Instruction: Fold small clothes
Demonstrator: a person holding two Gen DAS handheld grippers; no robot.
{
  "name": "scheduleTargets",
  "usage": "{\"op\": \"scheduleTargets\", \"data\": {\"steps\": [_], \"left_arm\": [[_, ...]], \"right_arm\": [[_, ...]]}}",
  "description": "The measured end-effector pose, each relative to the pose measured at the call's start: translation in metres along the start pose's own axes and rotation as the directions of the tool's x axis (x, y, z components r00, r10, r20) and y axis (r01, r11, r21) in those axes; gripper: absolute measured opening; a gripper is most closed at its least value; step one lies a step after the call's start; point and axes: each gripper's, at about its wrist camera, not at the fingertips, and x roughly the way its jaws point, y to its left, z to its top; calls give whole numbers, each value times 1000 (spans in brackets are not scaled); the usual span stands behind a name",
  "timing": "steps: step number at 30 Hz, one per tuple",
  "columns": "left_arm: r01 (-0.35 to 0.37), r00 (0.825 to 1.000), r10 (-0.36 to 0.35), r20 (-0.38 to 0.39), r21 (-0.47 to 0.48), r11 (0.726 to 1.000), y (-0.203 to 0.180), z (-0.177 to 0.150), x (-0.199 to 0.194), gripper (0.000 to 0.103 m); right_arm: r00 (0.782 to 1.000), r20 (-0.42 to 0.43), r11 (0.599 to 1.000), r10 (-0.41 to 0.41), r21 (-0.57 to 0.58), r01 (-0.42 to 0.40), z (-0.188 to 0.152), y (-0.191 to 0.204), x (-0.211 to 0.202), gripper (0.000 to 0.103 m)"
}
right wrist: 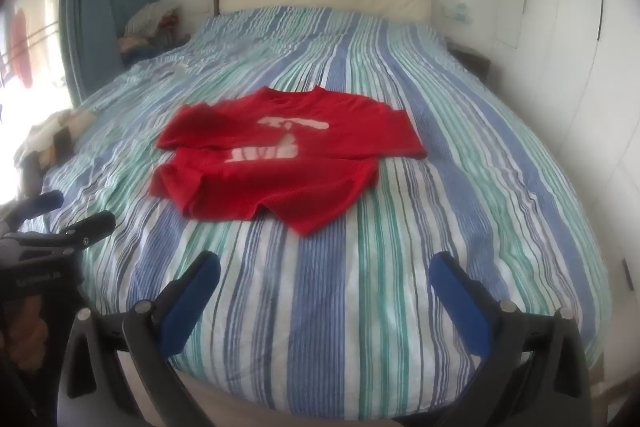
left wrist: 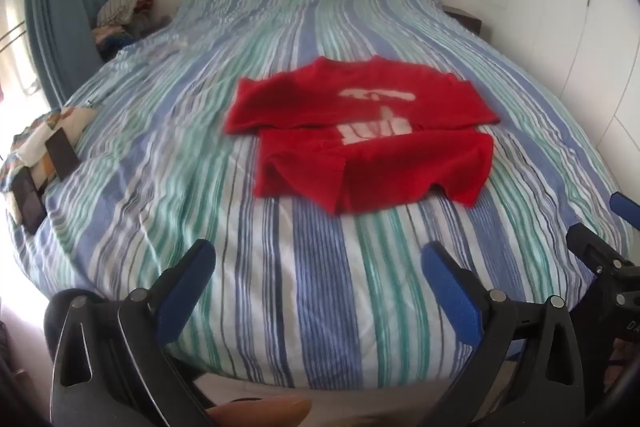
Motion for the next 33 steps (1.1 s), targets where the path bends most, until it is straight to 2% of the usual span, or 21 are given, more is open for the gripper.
{"op": "scheduleTargets", "data": {"steps": [2,4,6,14,18,26,33], "left_arm": [[7,1000,-7,-3,11,1000,-5,-3,-1,103],[37,998,-37,-47,-6,999,-1,-2,9,103],[67,997,-68,-43,-22,997,9,0,10,103],[-13,998,15,-63,22,1000,3,-3,10,103],[33,996,-33,-78,-8,999,7,-1,9,103],[-5,997,4,-76,-4,1000,9,3,14,103],[-2,997,2,-72,-3,1000,9,1,13,103]], "right_arm": [[1000,-5,1000,1,2,-1,0,1,1,103],[1000,-7,1000,6,3,-6,0,3,3,103],[1000,-10,1000,8,4,-8,-1,4,5,103],[1000,-25,1000,-9,-15,9,-1,19,8,103],[997,-30,997,-71,-23,70,2,20,5,103],[989,-27,989,-147,-2,147,6,9,4,103],[982,-34,983,-184,5,184,4,8,5,103]]}}
